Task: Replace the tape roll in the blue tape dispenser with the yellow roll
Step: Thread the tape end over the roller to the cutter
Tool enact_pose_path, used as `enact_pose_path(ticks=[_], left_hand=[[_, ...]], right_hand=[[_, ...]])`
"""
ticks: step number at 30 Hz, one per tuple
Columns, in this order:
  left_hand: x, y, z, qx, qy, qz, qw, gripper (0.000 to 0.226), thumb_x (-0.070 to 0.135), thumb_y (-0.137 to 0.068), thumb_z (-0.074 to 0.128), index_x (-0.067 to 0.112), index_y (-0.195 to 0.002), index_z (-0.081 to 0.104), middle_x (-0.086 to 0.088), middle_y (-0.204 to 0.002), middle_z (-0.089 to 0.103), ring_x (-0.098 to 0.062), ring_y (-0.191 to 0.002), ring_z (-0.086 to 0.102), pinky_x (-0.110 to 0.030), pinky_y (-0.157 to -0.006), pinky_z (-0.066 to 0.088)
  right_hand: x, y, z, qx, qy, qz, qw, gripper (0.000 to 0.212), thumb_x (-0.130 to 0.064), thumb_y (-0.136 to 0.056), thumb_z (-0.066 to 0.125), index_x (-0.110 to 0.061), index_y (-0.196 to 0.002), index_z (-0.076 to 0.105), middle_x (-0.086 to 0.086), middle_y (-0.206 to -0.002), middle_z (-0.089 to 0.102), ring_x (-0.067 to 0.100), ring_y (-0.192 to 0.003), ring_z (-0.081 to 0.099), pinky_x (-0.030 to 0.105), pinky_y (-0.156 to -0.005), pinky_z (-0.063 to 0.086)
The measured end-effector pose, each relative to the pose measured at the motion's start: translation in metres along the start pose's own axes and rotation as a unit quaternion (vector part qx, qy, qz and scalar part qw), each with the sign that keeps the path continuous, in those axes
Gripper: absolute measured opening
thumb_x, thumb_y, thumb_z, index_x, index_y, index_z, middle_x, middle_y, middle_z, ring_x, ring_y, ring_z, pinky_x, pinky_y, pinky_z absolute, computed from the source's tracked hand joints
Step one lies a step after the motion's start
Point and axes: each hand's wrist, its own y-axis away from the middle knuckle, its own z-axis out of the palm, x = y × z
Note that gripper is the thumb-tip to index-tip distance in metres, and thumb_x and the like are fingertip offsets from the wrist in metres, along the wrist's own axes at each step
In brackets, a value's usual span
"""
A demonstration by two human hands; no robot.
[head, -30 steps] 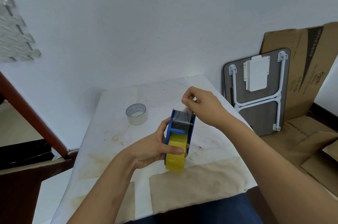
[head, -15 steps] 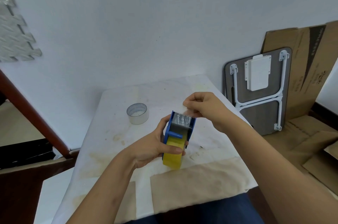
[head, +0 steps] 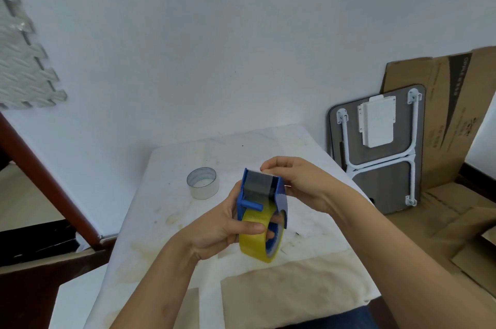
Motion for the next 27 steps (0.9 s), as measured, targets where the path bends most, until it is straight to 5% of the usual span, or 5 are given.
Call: enact_pose_path(ticks=[12, 20, 23, 27], left_hand=[[0.032, -0.025, 0.010, -0.039, 0.082, 0.030, 0.995, 0.070, -0.007, -0.088, 0.061, 0.026, -0.146, 0.042, -0.023, -0.137, 0.062, -0.039, -0.122, 0.063, -0.044, -0.091, 0.060], [0.042, -0.017, 0.010, -0.045, 0.097, 0.025, 0.994, 0.062, -0.001, -0.087, 0.059, 0.016, -0.145, 0.047, -0.031, -0.137, 0.058, -0.049, -0.123, 0.053, -0.041, -0.082, 0.060], [0.045, -0.007, 0.010, -0.065, 0.090, 0.022, 0.994, 0.059, -0.003, -0.086, 0.052, 0.009, -0.144, 0.045, -0.024, -0.122, 0.068, -0.036, -0.101, 0.070, -0.035, -0.072, 0.060], [0.044, 0.004, 0.012, -0.068, 0.098, 0.027, 0.993, 0.057, -0.002, -0.078, 0.058, 0.010, -0.134, 0.052, -0.017, -0.112, 0.073, -0.028, -0.084, 0.073, -0.031, -0.063, 0.060]], right_hand=[[-0.034, 0.001, -0.011, 0.090, -0.035, -0.006, 0.995, 0.023, -0.006, -0.095, 0.048, -0.017, -0.084, 0.065, 0.004, -0.078, 0.061, 0.016, -0.069, 0.051, 0.026, -0.059, 0.045], [-0.032, 0.011, -0.006, 0.047, -0.157, 0.004, 0.987, 0.019, -0.005, -0.096, 0.050, -0.012, -0.093, 0.067, 0.012, -0.089, 0.065, 0.024, -0.080, 0.057, 0.034, -0.069, 0.050], [-0.022, 0.016, -0.005, 0.011, -0.188, 0.020, 0.982, 0.007, -0.012, -0.091, 0.059, -0.016, -0.095, 0.064, 0.010, -0.097, 0.062, 0.026, -0.089, 0.052, 0.035, -0.073, 0.045], [-0.014, 0.022, -0.003, -0.058, -0.230, 0.027, 0.971, 0.019, -0.017, -0.073, 0.071, -0.019, -0.087, 0.059, 0.004, -0.094, 0.061, 0.023, -0.086, 0.051, 0.034, -0.075, 0.042]])
